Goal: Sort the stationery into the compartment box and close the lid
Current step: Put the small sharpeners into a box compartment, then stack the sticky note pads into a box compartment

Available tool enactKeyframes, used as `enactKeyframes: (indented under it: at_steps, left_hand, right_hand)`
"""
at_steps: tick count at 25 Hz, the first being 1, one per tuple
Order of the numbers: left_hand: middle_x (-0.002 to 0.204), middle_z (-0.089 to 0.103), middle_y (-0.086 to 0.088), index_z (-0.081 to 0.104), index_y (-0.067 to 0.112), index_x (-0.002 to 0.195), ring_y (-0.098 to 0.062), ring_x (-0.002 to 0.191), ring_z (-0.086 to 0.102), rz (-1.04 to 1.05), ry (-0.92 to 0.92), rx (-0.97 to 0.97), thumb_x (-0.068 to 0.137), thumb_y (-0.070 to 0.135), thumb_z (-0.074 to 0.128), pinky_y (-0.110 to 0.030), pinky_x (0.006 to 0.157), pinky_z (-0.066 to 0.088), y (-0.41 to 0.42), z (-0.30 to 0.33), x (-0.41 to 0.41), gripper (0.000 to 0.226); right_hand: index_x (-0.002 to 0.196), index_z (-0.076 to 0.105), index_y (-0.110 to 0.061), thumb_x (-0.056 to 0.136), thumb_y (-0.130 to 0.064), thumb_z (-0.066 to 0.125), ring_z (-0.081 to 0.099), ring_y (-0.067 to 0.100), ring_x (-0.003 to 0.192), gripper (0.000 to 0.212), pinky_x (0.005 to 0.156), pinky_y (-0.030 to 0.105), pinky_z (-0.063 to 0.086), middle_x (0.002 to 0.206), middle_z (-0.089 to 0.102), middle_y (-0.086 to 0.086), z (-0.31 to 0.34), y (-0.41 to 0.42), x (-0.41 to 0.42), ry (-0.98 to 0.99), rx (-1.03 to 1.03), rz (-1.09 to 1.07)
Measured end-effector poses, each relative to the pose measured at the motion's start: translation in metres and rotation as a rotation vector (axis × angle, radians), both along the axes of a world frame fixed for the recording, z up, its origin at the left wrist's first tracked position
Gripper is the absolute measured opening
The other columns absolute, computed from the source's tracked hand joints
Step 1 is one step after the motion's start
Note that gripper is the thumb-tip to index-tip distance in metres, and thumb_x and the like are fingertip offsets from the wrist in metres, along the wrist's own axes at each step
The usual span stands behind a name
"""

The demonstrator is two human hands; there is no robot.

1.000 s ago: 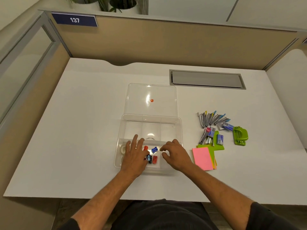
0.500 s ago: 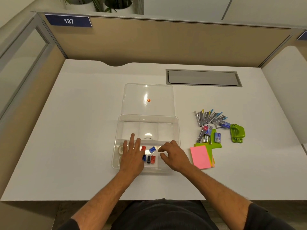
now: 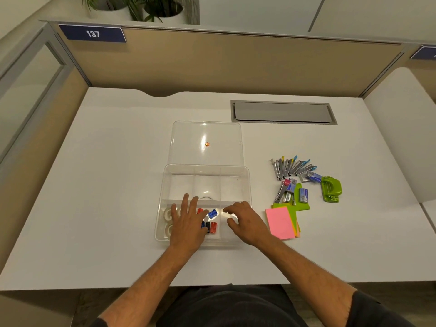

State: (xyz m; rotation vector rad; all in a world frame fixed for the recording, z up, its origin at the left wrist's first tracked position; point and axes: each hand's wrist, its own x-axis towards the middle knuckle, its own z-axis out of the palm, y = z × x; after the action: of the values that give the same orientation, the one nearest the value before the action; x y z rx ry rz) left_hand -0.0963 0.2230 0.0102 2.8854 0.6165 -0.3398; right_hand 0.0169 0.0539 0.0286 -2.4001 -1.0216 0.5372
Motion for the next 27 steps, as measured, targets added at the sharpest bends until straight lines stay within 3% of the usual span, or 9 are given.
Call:
enactKeyframes:
  at_steps: [6, 12, 19, 23, 27]
  left_hand:
    - [0.163, 0.021, 0.005, 0.025, 0.03, 0.153, -0.017, 0.152, 0.003, -0.044, -0.182, -0.255, 0.095, 0.042, 0.057, -0.041, 0.121, 0.001, -0.016, 0.014, 0.008, 0.068]
    - [0.164, 0.009, 0.011, 0.013, 0.033, 0.156, -0.009, 0.151, -0.001, -0.149, -0.215, -0.399, 0.096, 0.047, 0.053, -0.031, 0.118, 0.0, -0.051, 0.022, 0.028, 0.073]
    - [0.156, 0.0, 0.022, 0.012, 0.037, 0.155, -0.003, 0.148, -0.001, -0.169, -0.239, -0.441, 0.096, 0.052, 0.051, -0.026, 0.116, 0.002, -0.103, 0.021, 0.066, 0.072]
    - [0.163, 0.015, 0.013, 0.019, 0.034, 0.155, 0.002, 0.146, 0.001, -0.149, -0.264, -0.471, 0.096, 0.05, 0.052, -0.023, 0.116, 0.004, -0.136, 0.02, 0.09, 0.069]
    - [0.162, 0.022, 0.007, 0.024, 0.028, 0.155, -0.012, 0.15, 0.012, -0.102, -0.237, -0.472, 0.095, 0.043, 0.058, -0.026, 0.118, 0.011, -0.165, 0.018, 0.109, 0.071]
  right_hand:
    - [0.141, 0.047, -0.022, 0.097, -0.036, 0.056, 0.043, 0.017, 0.133, 0.047, 0.108, 0.028, 0.035, 0.143, 0.051, 0.0, 0.005, -0.018, 0.001, 0.015, 0.018, -0.022]
    - [0.152, 0.028, -0.03, 0.099, -0.05, 0.046, 0.011, 0.01, 0.15, 0.06, 0.119, 0.033, 0.019, 0.16, 0.028, -0.009, 0.012, -0.051, 0.015, -0.015, 0.004, -0.09]
    - [0.156, 0.016, -0.026, 0.099, -0.053, 0.042, -0.004, 0.015, 0.152, 0.068, 0.124, 0.038, 0.007, 0.165, 0.01, -0.004, 0.019, -0.103, 0.045, -0.066, -0.085, -0.095]
    - [0.157, 0.016, -0.023, 0.1, -0.053, 0.041, -0.006, 0.016, 0.152, 0.069, 0.124, 0.038, 0.006, 0.165, 0.009, -0.002, 0.021, -0.14, 0.07, -0.084, -0.105, -0.046]
    - [0.157, 0.015, -0.02, 0.1, -0.052, 0.043, -0.009, 0.018, 0.152, 0.071, 0.123, 0.038, 0.005, 0.165, 0.009, 0.0, 0.013, -0.177, 0.096, -0.075, -0.136, -0.02]
